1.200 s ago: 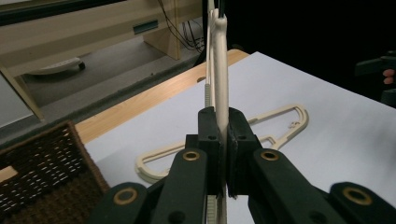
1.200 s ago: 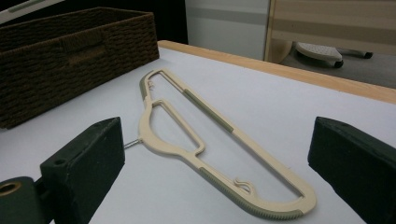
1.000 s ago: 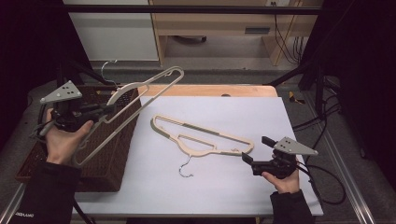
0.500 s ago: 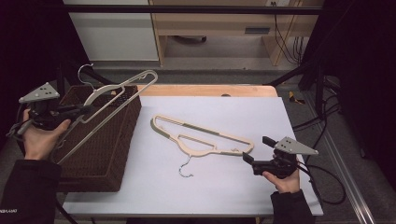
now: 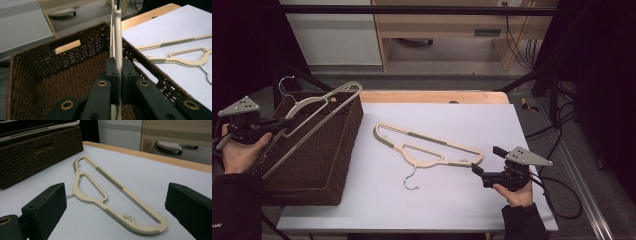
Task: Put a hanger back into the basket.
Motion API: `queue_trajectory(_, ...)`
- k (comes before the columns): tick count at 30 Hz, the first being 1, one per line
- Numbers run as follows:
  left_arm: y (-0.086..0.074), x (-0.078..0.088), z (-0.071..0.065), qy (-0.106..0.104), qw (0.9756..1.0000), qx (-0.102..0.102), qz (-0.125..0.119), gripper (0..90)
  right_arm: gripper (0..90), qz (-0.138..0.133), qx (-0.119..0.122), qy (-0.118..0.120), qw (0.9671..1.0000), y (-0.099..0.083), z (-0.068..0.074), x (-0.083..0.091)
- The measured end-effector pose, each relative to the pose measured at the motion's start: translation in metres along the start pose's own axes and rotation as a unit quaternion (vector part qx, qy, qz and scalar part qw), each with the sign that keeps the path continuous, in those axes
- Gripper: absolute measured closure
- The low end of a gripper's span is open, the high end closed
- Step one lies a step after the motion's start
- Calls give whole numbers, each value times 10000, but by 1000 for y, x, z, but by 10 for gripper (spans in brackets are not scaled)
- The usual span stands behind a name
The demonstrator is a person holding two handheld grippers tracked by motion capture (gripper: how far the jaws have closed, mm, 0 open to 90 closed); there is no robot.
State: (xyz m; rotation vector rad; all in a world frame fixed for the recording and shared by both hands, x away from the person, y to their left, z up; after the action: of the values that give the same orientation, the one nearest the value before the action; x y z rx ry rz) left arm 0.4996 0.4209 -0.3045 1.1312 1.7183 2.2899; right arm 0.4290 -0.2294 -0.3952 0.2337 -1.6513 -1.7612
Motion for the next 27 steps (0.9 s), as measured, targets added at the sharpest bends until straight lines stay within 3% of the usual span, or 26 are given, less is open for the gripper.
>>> queue_trajectory(5, -9, 3, 7, 57, 9999, 112, 33, 864, 42, 8, -10, 10, 10000, 0, -1, 1)
queue_trajectory(11, -22, -1, 11, 57, 9994, 176, 302, 864, 42, -3, -21, 18, 10000, 0, -1, 0)
queue_trajectory(22, -48, -24, 12, 131, 9966, 531, 612, 861, 42, 24, -40, 23, 10000, -1, -1, 0)
queue_trajectory(27, -57, -33, 10, 194, 9951, 596, 759, 860, 42, 47, -24, 15, 10000, -1, -1, -1)
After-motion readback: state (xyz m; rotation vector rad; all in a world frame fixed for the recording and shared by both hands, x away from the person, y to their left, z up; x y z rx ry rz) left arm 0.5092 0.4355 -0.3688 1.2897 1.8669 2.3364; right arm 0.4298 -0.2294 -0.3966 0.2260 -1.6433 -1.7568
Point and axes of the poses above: each handheld gripper's, and its own axes: x roughly backward along the jaws, y roughly out of its top, z roughly to its left, the point moved 1 cm from there along -x, roughly forward along the jaws, and after that the axes turned 5 degrees about -x, right-handed, at the moved point
